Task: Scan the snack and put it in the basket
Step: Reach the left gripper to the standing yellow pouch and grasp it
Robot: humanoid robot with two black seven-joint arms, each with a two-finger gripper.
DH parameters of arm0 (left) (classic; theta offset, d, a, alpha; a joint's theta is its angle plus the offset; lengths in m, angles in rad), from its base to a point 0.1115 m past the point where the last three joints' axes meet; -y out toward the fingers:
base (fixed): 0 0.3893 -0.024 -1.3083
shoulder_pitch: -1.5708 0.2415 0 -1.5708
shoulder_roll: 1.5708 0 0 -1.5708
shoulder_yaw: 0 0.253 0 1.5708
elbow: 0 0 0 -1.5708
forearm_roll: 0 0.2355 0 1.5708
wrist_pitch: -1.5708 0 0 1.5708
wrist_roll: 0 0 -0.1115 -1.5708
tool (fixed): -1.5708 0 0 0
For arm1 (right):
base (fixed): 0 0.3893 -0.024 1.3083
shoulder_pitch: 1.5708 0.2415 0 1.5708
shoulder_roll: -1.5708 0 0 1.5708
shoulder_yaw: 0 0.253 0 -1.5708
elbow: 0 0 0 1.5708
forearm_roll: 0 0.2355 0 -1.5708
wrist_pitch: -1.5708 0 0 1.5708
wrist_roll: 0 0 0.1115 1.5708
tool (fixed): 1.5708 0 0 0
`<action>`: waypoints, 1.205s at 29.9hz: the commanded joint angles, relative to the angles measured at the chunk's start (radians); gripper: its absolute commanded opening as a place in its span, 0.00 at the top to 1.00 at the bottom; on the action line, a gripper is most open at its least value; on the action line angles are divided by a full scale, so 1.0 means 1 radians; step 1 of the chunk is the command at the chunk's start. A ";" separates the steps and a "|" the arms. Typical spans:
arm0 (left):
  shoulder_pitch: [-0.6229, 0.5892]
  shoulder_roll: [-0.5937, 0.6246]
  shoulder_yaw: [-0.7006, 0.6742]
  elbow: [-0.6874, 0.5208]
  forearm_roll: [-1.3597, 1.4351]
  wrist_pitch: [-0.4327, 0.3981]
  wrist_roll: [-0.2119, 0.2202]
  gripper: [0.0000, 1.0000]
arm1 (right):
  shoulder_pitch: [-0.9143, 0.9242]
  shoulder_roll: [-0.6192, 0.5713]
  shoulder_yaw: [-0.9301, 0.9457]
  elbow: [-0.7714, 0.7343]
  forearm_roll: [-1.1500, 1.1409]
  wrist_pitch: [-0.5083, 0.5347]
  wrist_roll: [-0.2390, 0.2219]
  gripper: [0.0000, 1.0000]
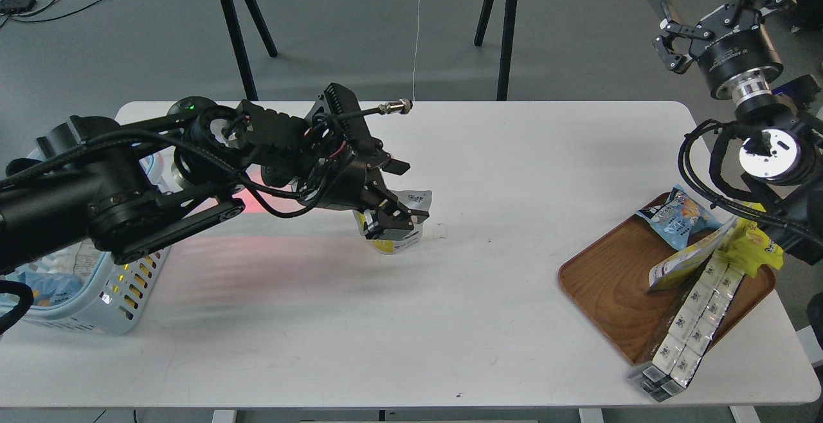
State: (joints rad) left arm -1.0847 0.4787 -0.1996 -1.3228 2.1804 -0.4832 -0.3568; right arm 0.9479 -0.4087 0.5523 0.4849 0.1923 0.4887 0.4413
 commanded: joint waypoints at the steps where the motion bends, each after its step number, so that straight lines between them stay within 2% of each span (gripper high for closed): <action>1: 0.006 -0.022 0.009 0.077 0.001 0.035 -0.001 0.18 | -0.003 -0.001 0.001 0.018 -0.001 0.000 0.002 0.01; 5: 0.006 -0.028 0.011 0.102 0.001 0.041 -0.004 0.24 | -0.008 0.001 0.001 0.018 -0.001 0.000 0.004 0.01; 7: 0.009 -0.029 0.011 0.102 0.001 0.041 -0.004 0.32 | -0.006 0.001 0.003 0.018 -0.001 0.000 0.004 0.01; 10: 0.017 -0.029 0.009 0.100 0.001 0.043 -0.004 0.37 | -0.006 -0.001 0.003 0.018 -0.001 0.000 0.004 0.01; 14: 0.017 -0.031 0.008 0.100 0.001 0.046 -0.004 0.54 | -0.006 -0.001 0.004 0.017 -0.001 0.000 0.004 0.01; 19: 0.020 -0.038 0.009 0.099 0.001 0.060 -0.004 0.58 | -0.006 -0.001 0.006 0.017 -0.001 0.000 0.005 0.01; 24: 0.022 -0.043 0.009 0.099 0.001 0.055 0.005 0.76 | -0.006 -0.001 0.024 0.017 -0.001 0.000 0.004 0.01; 29: 0.023 -0.043 0.009 0.099 0.001 0.052 0.006 0.80 | -0.006 -0.001 0.026 0.017 -0.001 0.000 0.005 0.01; 33: 0.026 -0.040 0.008 0.099 0.001 0.052 0.007 0.92 | -0.006 -0.001 0.040 0.015 -0.001 0.000 0.007 0.01; 36: 0.025 -0.035 0.008 0.094 0.001 0.052 0.007 0.95 | -0.006 -0.001 0.069 0.015 -0.001 0.000 0.005 0.01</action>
State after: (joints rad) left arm -1.0592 0.4384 -0.1907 -1.2242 2.1817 -0.4311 -0.3507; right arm 0.9417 -0.4097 0.5980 0.5005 0.1917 0.4887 0.4473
